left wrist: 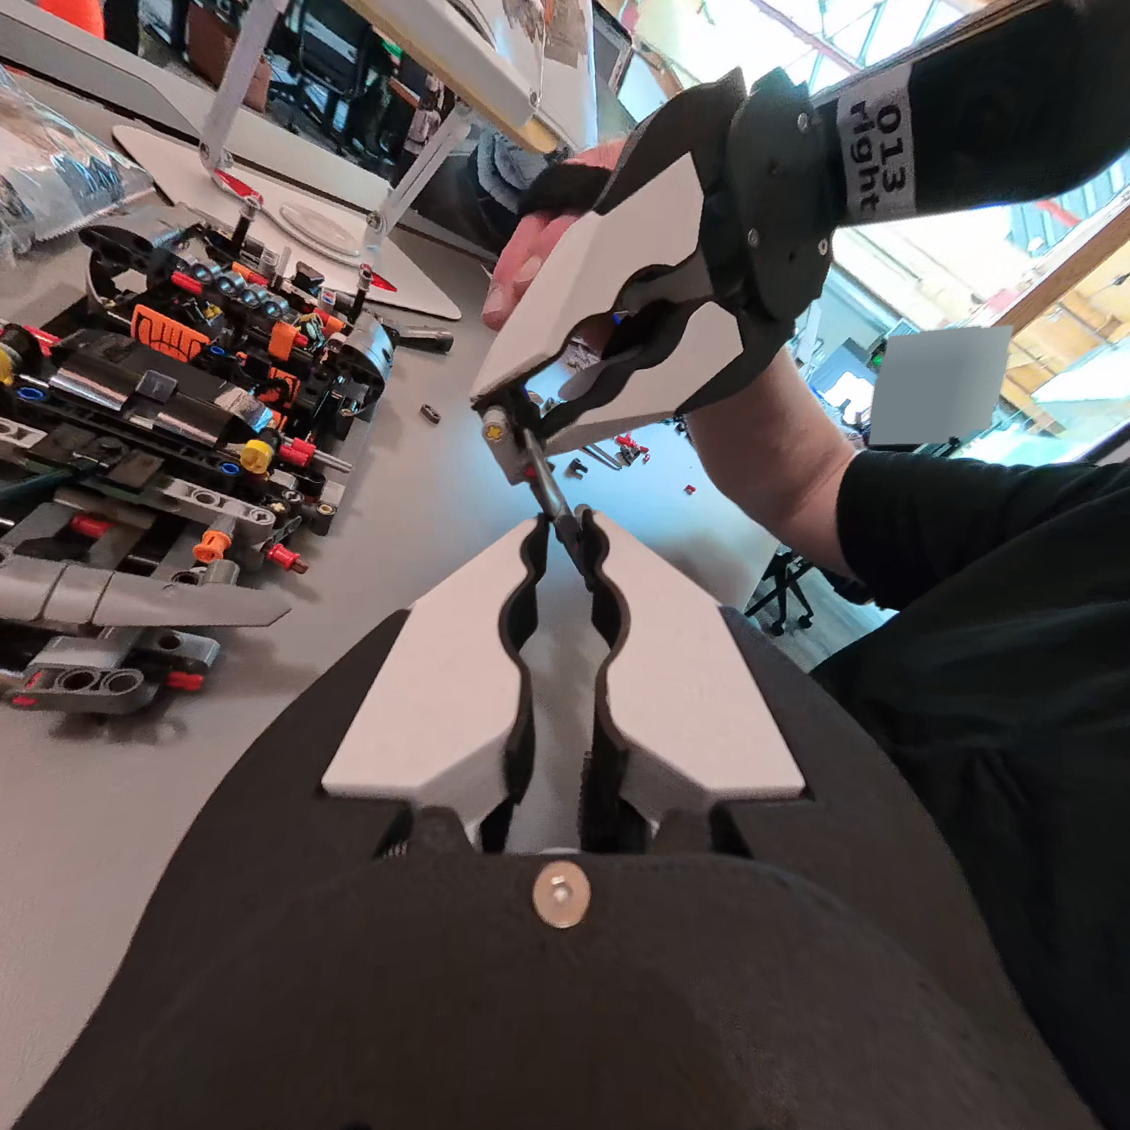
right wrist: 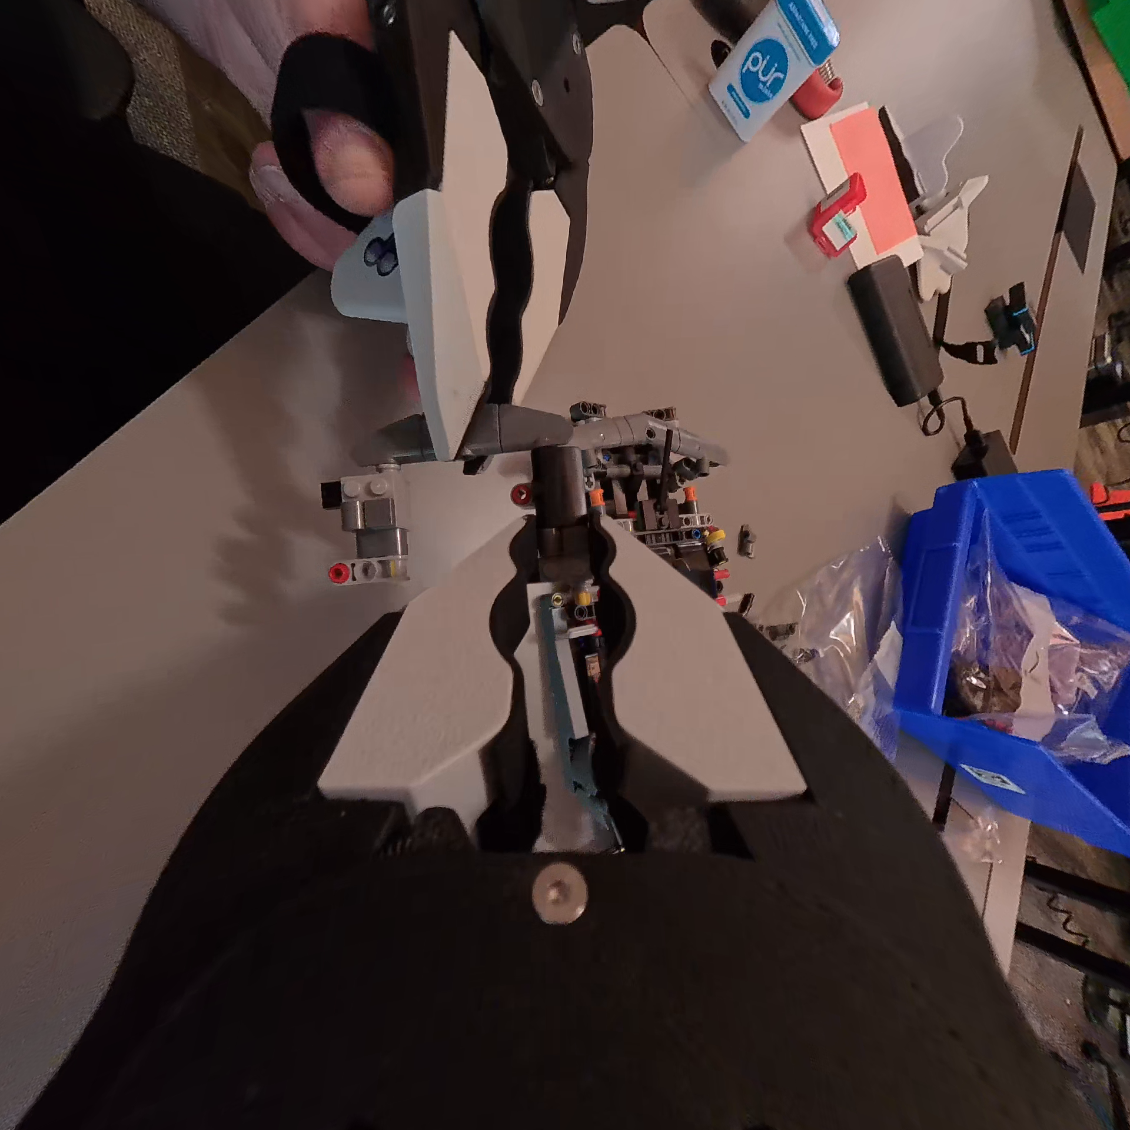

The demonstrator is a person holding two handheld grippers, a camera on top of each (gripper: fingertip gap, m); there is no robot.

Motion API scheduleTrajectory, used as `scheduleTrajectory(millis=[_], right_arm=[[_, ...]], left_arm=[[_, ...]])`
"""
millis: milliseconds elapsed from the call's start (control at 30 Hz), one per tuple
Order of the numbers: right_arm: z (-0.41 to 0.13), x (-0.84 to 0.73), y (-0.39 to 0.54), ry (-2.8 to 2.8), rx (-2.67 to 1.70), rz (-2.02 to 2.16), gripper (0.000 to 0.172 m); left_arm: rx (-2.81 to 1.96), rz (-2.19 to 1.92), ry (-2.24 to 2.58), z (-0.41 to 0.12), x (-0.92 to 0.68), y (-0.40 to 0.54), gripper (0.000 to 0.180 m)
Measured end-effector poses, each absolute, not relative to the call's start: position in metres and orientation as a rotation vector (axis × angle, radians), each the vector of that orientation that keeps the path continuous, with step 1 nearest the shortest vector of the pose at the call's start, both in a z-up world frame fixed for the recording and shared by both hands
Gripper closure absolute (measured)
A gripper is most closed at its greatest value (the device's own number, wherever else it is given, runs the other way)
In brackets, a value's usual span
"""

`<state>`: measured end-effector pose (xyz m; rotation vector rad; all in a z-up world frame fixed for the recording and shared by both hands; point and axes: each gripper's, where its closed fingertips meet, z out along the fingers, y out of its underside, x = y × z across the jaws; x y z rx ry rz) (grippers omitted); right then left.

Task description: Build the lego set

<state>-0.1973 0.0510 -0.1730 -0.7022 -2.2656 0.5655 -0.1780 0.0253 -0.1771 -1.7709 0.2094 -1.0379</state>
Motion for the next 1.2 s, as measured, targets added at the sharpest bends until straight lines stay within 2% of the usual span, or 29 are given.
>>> scheduleTrajectory(millis=[200,367,633,767,1000,1067,1200], right_arm=[[-0.166,-0.203,0.050,-2.243,-0.649,0.548,0.157],[-0.154,-0.203,0.055,-2.214,-0.659,0.529,0.139],[-0.138,-0.172,0.063,-2.117,-0.747,0.536,0.144],[-0.143,-0.158,0.056,-2.045,-0.889,0.653,0.148],[-0.146,-0.144,0.044,-1.805,-1.248,1.119,0.142],[-0.150,-0.138,0.045,-1.759,-1.291,1.154,0.134],[-0.149,-0.127,0.041,-1.704,-1.235,1.112,0.137]], left_arm=[[-1.737,-1.067,0.172,-0.173,-0.184,0.026,0.175],[-1.709,-1.093,0.147,-0.169,-0.188,0.025,0.175],[-1.604,-1.141,0.080,-0.156,-0.199,0.023,0.175],[-1.524,-1.185,0.076,-0.146,-0.197,0.021,0.175],[-1.386,-1.226,0.065,-0.127,-0.189,0.020,0.175],[-1.358,-1.236,0.056,-0.123,-0.185,0.022,0.175],[-1.306,-1.277,0.047,-0.117,-0.173,0.027,0.176]])
